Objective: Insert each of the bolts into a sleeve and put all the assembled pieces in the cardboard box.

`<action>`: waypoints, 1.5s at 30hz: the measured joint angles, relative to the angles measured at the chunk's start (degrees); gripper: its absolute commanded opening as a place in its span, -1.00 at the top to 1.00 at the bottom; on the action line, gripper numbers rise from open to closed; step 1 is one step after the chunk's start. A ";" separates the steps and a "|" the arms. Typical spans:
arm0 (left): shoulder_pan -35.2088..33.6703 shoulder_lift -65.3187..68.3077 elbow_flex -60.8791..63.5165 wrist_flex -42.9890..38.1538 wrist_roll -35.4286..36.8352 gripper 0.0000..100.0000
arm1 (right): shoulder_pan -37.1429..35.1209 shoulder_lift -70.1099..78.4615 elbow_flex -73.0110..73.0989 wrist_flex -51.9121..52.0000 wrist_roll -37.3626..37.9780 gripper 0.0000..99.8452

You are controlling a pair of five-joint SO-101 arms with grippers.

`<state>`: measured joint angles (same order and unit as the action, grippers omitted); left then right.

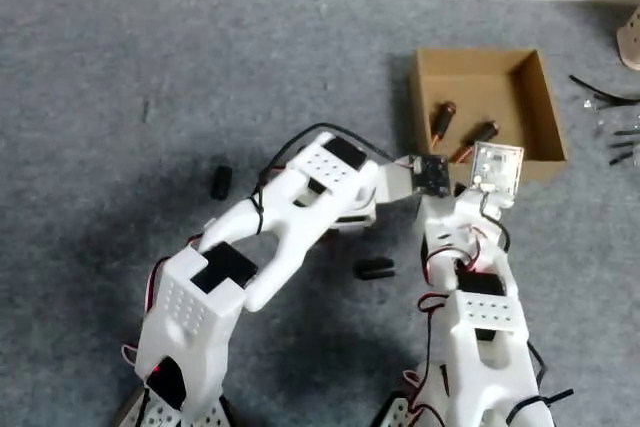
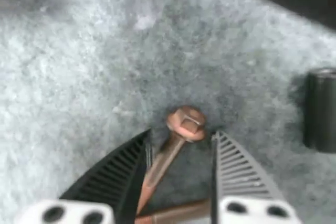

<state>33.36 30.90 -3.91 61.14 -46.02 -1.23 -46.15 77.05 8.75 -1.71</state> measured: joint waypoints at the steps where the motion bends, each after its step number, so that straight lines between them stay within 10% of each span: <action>1: 0.00 0.00 0.00 0.09 0.00 0.99 | 0.00 0.00 0.00 0.00 -0.18 0.79; 20: 0.00 -7.12 -2.02 11.60 1.23 0.99 | 0.70 -0.09 0.62 -3.52 -0.18 0.79; 34: -10.99 -32.70 12.13 16.00 31.30 0.99 | 0.79 -0.09 0.62 -4.13 -0.62 0.79; 45: -22.77 -53.89 50.20 -9.05 58.11 0.99 | 0.79 -0.09 0.62 -4.13 -0.62 0.79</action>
<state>10.59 -22.99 46.29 52.09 12.09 -0.44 -46.24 77.67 4.62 -2.33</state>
